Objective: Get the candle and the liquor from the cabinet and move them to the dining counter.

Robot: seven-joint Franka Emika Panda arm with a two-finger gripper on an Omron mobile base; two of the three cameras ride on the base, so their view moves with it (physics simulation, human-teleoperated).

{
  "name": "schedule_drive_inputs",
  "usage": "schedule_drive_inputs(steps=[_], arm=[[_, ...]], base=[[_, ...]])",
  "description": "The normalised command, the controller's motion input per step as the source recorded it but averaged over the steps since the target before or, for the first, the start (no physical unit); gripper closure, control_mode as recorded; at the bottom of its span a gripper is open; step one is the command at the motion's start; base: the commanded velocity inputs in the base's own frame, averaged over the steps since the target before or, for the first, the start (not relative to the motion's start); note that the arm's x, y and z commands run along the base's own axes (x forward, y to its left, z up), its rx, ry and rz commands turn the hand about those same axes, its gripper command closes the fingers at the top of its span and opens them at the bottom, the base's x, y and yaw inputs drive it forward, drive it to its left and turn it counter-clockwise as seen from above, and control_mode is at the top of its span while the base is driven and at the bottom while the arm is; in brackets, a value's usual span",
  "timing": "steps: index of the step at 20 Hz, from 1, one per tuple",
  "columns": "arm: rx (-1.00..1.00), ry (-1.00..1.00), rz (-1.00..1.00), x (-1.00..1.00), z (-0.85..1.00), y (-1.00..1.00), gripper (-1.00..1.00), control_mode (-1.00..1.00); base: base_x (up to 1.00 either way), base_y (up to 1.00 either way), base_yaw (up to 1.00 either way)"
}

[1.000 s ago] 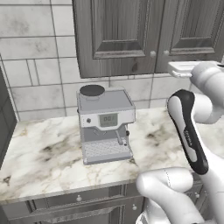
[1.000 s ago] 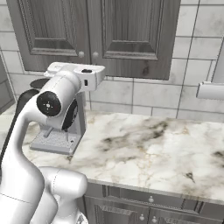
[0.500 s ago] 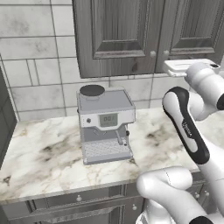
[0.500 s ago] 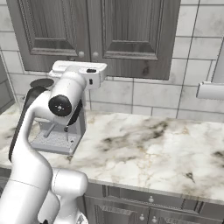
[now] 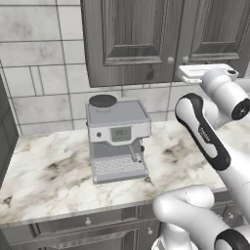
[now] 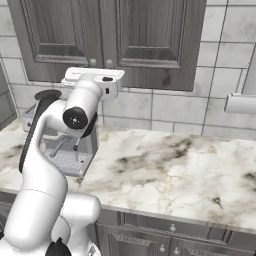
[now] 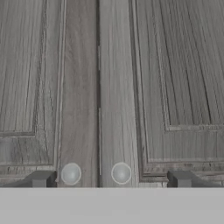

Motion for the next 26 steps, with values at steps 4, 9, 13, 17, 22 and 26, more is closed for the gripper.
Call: schedule_drive_inputs(steps=[4,9,13,17,22,26], arm=[[0.00,-0.01,0.02,0.30,0.00,-0.03,-1.00,-1.00],[0.00,-0.03,0.04,0.27,0.00,-0.15,-1.00,-1.00],[0.00,-0.01,0.06,0.18,-0.02,-0.18,-1.00,-1.00],[0.00,-0.01,0.04,0.12,-0.08,-0.10,-1.00,-1.00],[0.00,0.00,0.01,0.13,-0.11,0.00,-1.00,-1.00],[0.00,0.00,0.00,0.21,-0.08,0.00,-1.00,-1.00]], base=[[0.00,0.00,0.00],[0.00,0.00,0.00],[0.00,0.00,0.00],[0.00,0.00,0.00],[0.00,0.00,0.00],[0.00,0.00,0.00]])
